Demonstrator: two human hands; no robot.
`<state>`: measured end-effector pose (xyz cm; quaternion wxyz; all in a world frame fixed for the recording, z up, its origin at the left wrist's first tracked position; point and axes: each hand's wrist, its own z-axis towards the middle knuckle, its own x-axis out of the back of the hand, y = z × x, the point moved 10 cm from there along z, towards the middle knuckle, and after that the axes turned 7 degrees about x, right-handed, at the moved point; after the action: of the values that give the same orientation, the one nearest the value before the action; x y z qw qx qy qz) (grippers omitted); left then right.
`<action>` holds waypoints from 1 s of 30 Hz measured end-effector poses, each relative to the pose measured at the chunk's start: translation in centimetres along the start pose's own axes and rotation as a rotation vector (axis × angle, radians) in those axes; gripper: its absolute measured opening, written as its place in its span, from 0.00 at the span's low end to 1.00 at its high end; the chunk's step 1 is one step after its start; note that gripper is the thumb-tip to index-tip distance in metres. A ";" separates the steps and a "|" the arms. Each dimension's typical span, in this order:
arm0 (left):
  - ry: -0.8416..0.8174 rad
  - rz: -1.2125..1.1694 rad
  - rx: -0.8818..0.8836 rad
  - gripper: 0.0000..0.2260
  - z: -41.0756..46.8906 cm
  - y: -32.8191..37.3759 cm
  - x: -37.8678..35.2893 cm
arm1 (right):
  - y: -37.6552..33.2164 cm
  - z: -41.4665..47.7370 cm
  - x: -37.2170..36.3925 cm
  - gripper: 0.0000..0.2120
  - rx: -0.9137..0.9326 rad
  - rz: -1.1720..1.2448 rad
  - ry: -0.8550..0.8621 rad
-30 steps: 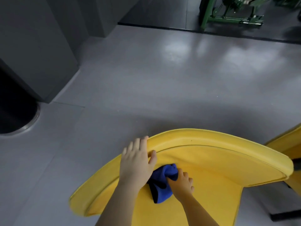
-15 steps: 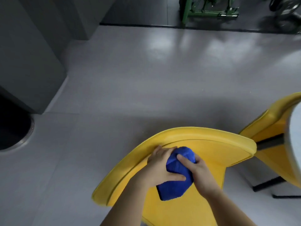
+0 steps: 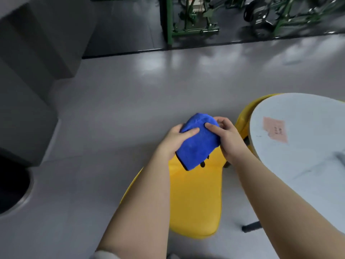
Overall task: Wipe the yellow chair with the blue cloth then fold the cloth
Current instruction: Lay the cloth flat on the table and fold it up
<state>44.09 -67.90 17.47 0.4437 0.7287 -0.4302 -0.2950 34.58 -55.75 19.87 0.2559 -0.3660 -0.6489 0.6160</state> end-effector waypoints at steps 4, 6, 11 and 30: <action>-0.010 -0.056 -0.017 0.17 -1.5 2.2 -3.4 | -3.1 -1.6 2.8 0.21 0.037 -0.009 0.055; -0.010 -0.086 -0.014 0.17 -1.9 2.7 -5.7 | -3.8 -2.8 4.6 0.26 0.006 -0.086 0.038; 0.061 -0.158 -0.020 0.15 -1.4 2.2 -13.1 | -3.6 -7.5 13.1 0.26 -0.106 -0.068 0.084; -0.167 0.272 0.017 0.24 2.2 0.2 -45.6 | -8.6 -14.1 46.1 0.07 0.081 -0.272 0.391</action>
<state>21.46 -28.27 18.87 0.4361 0.6405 -0.5628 -0.2878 16.52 -10.40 24.47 0.4716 -0.3770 -0.6050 0.5190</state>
